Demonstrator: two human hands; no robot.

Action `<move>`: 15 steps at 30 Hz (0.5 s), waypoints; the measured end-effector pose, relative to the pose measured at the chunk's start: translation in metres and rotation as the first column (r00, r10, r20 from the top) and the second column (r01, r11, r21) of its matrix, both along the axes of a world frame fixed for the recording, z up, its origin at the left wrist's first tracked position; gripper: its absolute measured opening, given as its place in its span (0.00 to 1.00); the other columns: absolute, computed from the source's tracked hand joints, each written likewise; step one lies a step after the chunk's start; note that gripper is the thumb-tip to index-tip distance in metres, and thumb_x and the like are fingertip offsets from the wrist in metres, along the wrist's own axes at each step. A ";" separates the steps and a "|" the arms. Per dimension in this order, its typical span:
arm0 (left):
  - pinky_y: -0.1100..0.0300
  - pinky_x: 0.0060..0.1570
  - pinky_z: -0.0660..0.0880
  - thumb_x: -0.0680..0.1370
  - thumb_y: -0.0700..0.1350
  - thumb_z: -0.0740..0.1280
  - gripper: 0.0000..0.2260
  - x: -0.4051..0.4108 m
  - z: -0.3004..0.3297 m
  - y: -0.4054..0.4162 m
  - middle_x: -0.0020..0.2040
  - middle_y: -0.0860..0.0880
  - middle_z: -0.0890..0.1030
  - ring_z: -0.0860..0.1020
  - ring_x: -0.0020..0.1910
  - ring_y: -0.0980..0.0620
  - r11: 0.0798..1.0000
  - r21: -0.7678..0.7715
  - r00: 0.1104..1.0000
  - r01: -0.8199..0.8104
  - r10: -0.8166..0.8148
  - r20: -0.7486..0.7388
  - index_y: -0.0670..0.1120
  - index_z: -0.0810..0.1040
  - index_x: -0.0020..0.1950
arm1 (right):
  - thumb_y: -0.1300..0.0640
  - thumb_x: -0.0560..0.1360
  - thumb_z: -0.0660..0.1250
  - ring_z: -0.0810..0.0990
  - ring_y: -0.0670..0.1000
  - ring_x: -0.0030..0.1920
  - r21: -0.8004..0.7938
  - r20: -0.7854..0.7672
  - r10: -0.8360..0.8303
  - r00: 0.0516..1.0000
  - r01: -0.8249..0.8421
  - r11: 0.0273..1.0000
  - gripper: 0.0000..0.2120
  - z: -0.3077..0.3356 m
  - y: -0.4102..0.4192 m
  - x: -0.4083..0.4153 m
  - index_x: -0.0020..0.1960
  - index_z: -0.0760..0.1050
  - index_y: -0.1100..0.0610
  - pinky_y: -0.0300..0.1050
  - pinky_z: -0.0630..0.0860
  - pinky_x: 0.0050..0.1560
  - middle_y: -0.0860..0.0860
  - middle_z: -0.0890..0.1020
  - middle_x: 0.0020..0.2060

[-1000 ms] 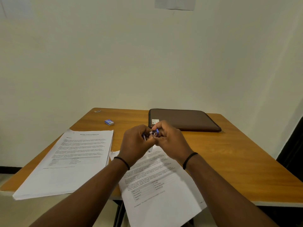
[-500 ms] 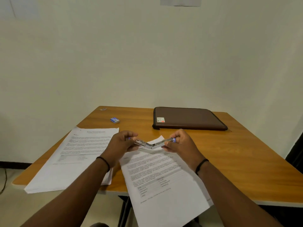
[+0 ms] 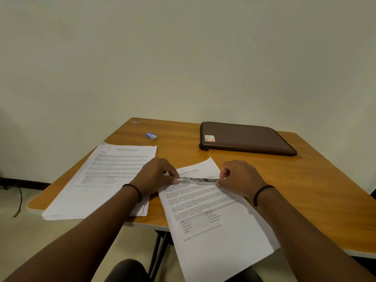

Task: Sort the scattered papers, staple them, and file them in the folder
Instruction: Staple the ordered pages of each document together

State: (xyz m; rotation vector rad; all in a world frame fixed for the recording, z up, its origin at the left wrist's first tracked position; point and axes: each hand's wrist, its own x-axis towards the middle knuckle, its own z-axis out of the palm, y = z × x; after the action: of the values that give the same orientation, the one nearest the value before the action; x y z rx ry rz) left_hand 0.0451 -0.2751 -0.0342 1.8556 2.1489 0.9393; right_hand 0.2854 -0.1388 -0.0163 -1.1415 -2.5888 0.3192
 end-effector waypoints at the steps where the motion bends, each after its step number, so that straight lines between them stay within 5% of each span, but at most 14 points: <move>1: 0.58 0.45 0.75 0.71 0.45 0.78 0.06 -0.001 0.000 0.001 0.43 0.57 0.81 0.77 0.45 0.57 1.000 -0.009 1.000 0.015 -0.015 0.006 0.51 0.88 0.48 | 0.48 0.69 0.74 0.74 0.45 0.41 0.057 -0.017 0.029 0.999 -0.028 0.998 0.08 0.003 -0.003 -0.005 0.39 0.76 0.48 0.44 0.72 0.41 0.42 0.78 0.38; 7: 0.65 0.41 0.72 0.70 0.44 0.79 0.08 -0.005 0.000 0.000 0.45 0.56 0.81 0.77 0.44 0.59 0.998 -0.002 0.994 -0.058 0.058 0.096 0.49 0.86 0.48 | 0.58 0.73 0.72 0.78 0.43 0.43 0.037 -0.183 0.368 0.912 -0.368 0.929 0.02 0.013 -0.037 -0.062 0.45 0.81 0.52 0.45 0.78 0.45 0.44 0.82 0.41; 11: 0.62 0.38 0.71 0.71 0.40 0.77 0.08 -0.002 -0.003 -0.001 0.40 0.55 0.79 0.77 0.40 0.56 0.999 0.029 0.993 -0.043 0.039 0.112 0.53 0.83 0.39 | 0.55 0.71 0.76 0.79 0.45 0.45 -0.018 -0.086 0.392 0.916 -0.395 0.918 0.11 0.001 -0.036 -0.084 0.51 0.78 0.47 0.44 0.78 0.45 0.45 0.82 0.46; 15: 0.57 0.39 0.75 0.71 0.40 0.77 0.06 -0.007 -0.012 -0.001 0.39 0.52 0.80 0.78 0.40 0.54 0.995 0.045 0.982 -0.094 0.085 0.169 0.51 0.86 0.40 | 0.58 0.72 0.75 0.79 0.47 0.44 -0.046 -0.094 0.387 0.917 -0.393 0.918 0.11 -0.008 -0.033 -0.095 0.49 0.76 0.47 0.42 0.76 0.43 0.44 0.81 0.43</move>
State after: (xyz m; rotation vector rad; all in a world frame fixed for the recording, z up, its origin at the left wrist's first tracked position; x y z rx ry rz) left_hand 0.0382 -0.2766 -0.0464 1.6488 2.1414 1.1375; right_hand 0.1904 -0.1720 -0.0240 -0.6011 -2.7336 0.5265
